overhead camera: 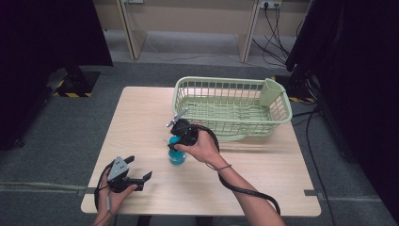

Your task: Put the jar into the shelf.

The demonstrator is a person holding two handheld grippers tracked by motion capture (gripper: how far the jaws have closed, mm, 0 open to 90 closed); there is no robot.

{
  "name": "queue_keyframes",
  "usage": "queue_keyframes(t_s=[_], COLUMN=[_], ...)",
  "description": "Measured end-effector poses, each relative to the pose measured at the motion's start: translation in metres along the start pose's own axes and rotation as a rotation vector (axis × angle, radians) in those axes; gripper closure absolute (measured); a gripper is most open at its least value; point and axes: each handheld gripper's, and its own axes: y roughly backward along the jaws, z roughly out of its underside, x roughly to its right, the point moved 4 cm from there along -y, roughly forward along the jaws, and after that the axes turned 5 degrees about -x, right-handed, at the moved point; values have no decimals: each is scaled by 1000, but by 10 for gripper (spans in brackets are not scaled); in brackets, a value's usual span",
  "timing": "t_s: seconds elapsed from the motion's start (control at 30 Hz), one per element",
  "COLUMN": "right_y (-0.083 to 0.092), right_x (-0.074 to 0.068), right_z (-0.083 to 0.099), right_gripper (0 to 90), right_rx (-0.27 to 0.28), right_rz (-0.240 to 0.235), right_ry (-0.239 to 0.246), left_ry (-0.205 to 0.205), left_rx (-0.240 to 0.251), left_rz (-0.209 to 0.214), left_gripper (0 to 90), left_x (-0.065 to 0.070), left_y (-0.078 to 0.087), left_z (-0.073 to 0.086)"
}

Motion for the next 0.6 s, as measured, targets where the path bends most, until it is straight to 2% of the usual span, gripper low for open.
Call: queue_keyframes(t_s=[0.13, 0.6], right_y=[10, 50], right_x=[-3, -15], right_z=[1, 4], right_gripper=[487, 487], right_rx=[30, 75], right_rz=[-11, -5], right_ry=[0, 29], left_ry=[-1, -6], left_rx=[0, -4], left_rz=[-1, -3], left_gripper=[33, 33], left_x=[0, 1], left_y=[0, 0], left_z=[0, 0])
